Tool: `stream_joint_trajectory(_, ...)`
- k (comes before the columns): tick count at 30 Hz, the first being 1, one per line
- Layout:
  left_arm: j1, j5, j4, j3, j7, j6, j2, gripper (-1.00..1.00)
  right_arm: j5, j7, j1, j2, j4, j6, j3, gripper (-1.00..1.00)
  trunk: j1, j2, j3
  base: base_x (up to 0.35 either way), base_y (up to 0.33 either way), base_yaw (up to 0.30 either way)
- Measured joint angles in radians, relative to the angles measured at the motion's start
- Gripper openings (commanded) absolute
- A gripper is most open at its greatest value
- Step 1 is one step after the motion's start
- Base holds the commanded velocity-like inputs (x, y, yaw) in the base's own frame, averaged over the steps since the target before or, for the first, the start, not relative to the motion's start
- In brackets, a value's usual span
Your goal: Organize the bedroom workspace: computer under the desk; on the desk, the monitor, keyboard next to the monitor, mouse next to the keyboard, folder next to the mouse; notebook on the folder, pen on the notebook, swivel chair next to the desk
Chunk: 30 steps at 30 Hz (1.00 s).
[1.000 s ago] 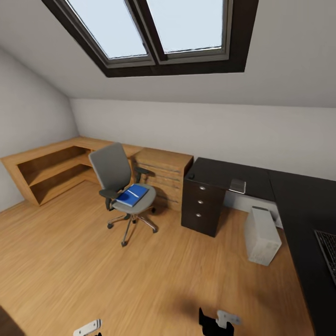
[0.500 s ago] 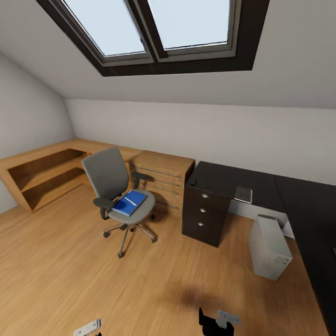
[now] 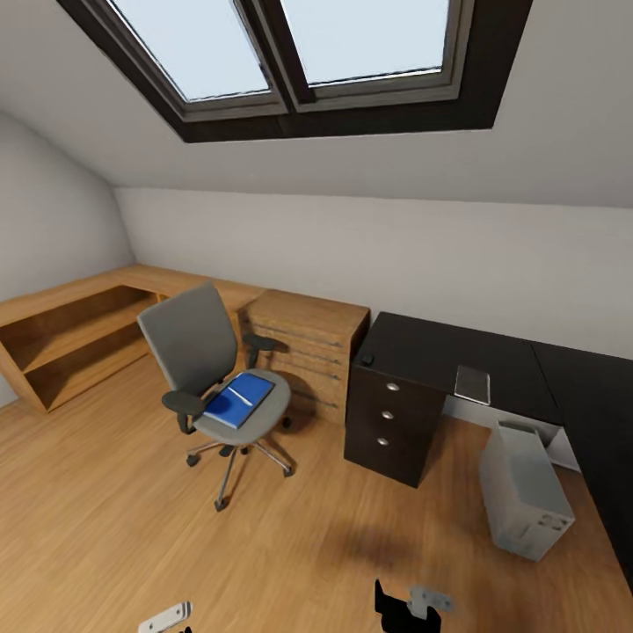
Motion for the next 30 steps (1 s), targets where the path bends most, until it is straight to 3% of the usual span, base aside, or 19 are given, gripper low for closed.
stream_joint_trajectory(20,0.0,-0.001,0.022,-0.003,-0.001,0.002,0.0,1.0,0.0,-0.001,0.0,-0.004,-0.001,0.0,-0.002,1.0,0.0,0.0,0.0,0.332,0.0,0.0)
stream_joint_trajectory(26,0.0,0.0,0.038,-0.002,-0.003,0.005,0.001,1.0,0.001,-0.001,0.0,-0.006,-0.002,-0.058,-0.002,1.0,0.0,0.0,0.0,0.332,0.0,0.0)
stream_joint_trajectory(27,0.0,0.0,0.04,-0.002,-0.004,0.008,0.001,1.0,0.007,0.0,0.0,-0.003,-0.008,-0.101,0.005,1.0,0.0,0.0,0.0,0.332,0.0,0.0)
stream_joint_trajectory(30,0.0,0.0,0.067,-0.002,-0.003,0.008,0.002,1.0,0.014,-0.005,-0.002,-0.001,-0.034,-0.108,0.015,1.0,0.0,0.0,0.0,0.332,0.0,0.0)
